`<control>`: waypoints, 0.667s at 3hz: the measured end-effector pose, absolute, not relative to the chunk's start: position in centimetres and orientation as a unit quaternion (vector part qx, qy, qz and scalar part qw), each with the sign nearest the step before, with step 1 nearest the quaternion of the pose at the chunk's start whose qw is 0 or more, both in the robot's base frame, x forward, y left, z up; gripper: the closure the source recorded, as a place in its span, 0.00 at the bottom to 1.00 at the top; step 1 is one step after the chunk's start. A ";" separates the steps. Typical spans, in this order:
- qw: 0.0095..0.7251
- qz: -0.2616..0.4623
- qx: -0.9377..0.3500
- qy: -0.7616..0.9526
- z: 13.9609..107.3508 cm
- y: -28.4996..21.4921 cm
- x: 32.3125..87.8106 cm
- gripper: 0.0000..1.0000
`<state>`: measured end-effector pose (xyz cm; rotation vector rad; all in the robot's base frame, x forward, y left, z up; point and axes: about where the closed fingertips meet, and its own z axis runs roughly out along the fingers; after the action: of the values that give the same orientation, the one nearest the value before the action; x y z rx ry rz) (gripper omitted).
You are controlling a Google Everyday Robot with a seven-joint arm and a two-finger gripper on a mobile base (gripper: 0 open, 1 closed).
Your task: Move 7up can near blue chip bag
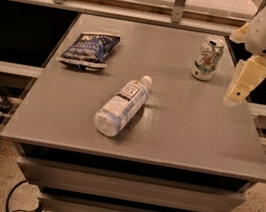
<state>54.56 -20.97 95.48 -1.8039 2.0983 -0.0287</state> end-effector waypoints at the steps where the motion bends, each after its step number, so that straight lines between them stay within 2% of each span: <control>1: 0.176 -0.009 -0.636 0.751 94.1 -22.3 56.4 0.00; 2: 0.167 -0.013 -0.626 0.762 93.0 -23.9 57.7 0.00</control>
Offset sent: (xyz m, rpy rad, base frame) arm 0.0437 -0.0553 -0.0368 -0.0445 0.0557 -0.0899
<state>57.73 -23.94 92.96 -1.7810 2.1679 -0.0357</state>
